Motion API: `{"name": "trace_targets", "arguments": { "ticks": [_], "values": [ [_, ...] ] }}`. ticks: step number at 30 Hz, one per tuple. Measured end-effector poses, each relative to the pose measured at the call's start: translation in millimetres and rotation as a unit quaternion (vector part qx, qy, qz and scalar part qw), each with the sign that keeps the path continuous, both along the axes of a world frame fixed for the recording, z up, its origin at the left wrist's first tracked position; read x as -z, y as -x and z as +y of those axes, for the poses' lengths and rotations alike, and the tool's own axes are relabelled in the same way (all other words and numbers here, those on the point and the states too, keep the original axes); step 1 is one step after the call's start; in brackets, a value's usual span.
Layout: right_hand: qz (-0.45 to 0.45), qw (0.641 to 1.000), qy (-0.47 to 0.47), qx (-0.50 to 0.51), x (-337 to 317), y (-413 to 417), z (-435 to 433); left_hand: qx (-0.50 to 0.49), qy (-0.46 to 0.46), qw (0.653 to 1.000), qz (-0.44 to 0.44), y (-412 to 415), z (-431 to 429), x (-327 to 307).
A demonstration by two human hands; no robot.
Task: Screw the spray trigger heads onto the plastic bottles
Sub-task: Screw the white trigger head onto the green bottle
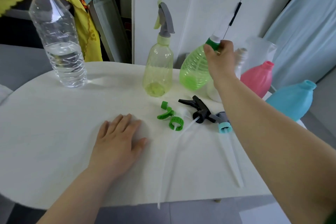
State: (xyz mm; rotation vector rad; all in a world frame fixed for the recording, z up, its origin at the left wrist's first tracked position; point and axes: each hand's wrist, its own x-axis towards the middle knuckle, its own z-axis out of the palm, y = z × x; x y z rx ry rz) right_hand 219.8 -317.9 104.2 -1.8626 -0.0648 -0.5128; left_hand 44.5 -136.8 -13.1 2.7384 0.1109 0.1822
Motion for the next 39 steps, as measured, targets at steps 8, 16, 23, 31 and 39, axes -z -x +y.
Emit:
{"name": "trace_targets", "arguments": {
  "ticks": [8,16,23,31,39],
  "values": [
    [0.057,0.997,0.047,-0.019,26,-12,11,0.002,-0.02,1.0,0.0,0,1,1],
    [0.098,0.99,0.084,-0.051,27,-8,15,0.001,-0.019,1.0,-0.002,1,1,1],
    [0.107,0.989,0.094,-0.046,22,6,5,0.004,-0.011,1.0,-0.002,0,1,0],
    [0.113,0.983,0.141,-0.028,39,77,-4,0.012,0.0,1.0,-0.002,0,1,0],
    [0.209,0.889,0.406,-0.033,62,105,17,0.015,0.012,1.0,0.003,0,2,-1]
  ]
}}
